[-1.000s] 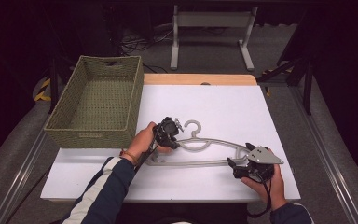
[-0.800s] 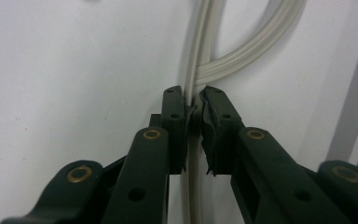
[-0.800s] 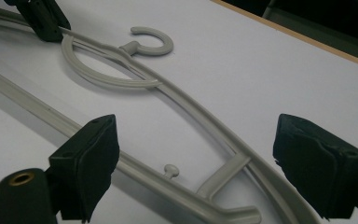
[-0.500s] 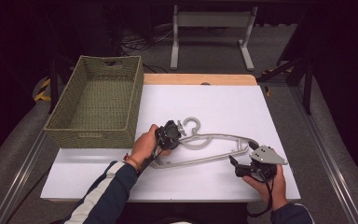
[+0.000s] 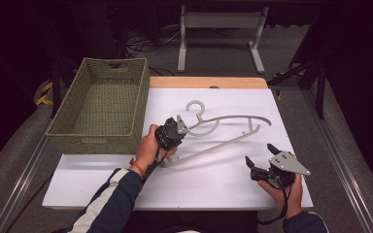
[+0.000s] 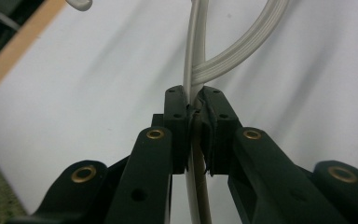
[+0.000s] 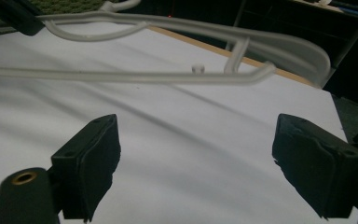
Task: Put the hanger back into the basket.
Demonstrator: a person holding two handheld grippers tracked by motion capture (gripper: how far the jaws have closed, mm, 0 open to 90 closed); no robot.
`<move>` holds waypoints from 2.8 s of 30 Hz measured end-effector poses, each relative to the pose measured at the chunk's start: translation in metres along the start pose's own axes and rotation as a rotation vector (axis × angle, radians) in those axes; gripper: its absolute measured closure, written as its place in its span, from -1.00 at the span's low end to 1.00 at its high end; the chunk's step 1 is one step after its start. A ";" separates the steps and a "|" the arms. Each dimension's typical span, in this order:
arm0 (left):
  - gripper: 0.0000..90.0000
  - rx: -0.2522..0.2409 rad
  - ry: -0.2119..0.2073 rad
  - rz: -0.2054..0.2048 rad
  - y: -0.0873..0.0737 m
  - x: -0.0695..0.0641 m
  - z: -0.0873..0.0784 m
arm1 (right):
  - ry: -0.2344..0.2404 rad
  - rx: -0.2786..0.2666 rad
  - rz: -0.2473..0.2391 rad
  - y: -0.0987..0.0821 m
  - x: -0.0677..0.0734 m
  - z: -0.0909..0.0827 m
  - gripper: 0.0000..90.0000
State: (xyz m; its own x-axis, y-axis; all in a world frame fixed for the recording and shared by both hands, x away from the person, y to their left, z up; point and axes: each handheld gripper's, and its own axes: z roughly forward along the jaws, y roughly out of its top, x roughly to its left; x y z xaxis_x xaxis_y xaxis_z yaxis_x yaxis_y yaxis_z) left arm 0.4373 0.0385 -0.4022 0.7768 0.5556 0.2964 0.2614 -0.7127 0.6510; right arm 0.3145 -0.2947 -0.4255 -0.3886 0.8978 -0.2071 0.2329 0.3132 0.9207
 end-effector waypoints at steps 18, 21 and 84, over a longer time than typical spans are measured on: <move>0.82 -0.175 0.053 -0.060 0.016 0.017 -0.065 | 0.012 -0.022 -0.004 -0.001 0.001 -0.001 -0.65; 0.82 -0.186 0.065 -0.067 0.018 0.020 -0.075 | 0.012 -0.016 -0.007 -0.001 0.001 -0.001 -0.65; 0.82 -0.089 0.298 -0.302 -0.056 0.181 -0.148 | 0.028 0.034 -0.023 -0.005 0.006 0.008 -0.66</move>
State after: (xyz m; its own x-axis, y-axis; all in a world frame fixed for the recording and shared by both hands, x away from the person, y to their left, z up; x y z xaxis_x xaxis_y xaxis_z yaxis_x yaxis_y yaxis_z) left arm 0.4784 0.2426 -0.2814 0.4703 0.8422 0.2636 0.3910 -0.4666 0.7934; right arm 0.3180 -0.2883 -0.4339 -0.4184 0.8816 -0.2184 0.2538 0.3444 0.9038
